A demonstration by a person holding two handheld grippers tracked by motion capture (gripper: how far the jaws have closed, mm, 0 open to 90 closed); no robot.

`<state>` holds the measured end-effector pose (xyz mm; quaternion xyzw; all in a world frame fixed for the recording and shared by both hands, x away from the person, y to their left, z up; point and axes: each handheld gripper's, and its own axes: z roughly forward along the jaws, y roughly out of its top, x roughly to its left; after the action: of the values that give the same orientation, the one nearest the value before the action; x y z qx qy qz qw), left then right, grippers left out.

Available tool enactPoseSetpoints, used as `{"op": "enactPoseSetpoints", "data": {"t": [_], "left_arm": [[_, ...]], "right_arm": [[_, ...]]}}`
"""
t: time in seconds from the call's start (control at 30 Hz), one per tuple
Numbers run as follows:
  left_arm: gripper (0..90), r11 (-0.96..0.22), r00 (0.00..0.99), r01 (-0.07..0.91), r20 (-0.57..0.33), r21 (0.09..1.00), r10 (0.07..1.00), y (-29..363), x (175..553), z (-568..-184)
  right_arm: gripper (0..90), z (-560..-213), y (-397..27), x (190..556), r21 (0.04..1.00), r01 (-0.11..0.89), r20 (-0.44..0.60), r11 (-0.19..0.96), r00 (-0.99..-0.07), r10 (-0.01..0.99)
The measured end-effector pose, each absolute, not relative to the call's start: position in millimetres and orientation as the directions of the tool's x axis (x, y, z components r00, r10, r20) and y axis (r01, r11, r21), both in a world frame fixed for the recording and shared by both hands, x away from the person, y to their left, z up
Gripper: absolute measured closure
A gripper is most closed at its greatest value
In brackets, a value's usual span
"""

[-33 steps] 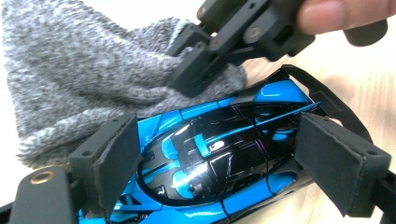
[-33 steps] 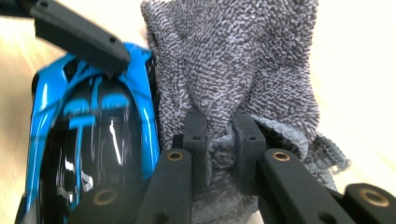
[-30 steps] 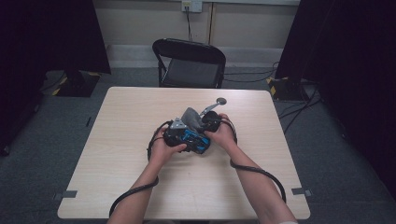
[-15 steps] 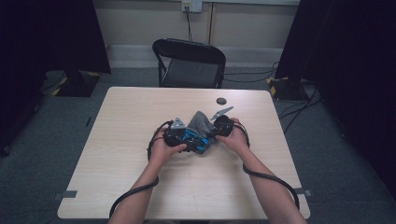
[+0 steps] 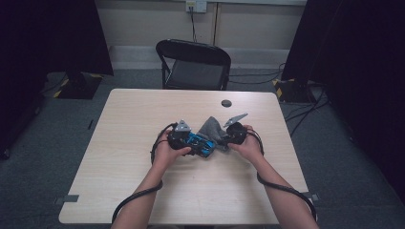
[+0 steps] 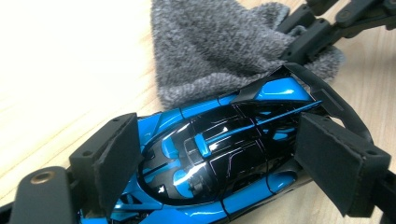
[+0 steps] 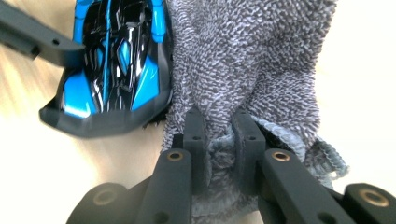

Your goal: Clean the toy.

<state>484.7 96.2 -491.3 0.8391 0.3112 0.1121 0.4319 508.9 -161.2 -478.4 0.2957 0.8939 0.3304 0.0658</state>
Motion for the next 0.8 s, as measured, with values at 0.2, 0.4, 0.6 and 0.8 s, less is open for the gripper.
{"op": "enactPoseSetpoints", "data": {"t": [0.2, 0.4, 0.6, 0.8], "left_arm": [[14.2, -0.442, 0.784, 0.422, -0.073, 0.792, 0.617, 96, 485, -491], [14.2, -0.439, 0.783, 0.423, -0.076, 0.792, 0.617, 96, 485, -491], [14.2, -0.445, 0.783, 0.426, -0.074, 0.788, 0.617, 96, 486, -490], [14.2, -0.447, 0.783, 0.425, -0.072, 0.787, 0.617, 96, 486, -490]], "right_arm": [[78.5, -479, -171, 503, 0.631, 0.491, 0.092, 0.601, -0.817, 0.57], [78.5, -479, -180, 496, 0.631, 0.494, 0.103, 0.598, -0.818, 0.567], [78.5, -478, -188, 488, 0.628, 0.5, 0.113, 0.596, -0.817, 0.566], [78.5, -477, -198, 480, 0.626, 0.498, 0.113, 0.6, -0.819, 0.563]]}}
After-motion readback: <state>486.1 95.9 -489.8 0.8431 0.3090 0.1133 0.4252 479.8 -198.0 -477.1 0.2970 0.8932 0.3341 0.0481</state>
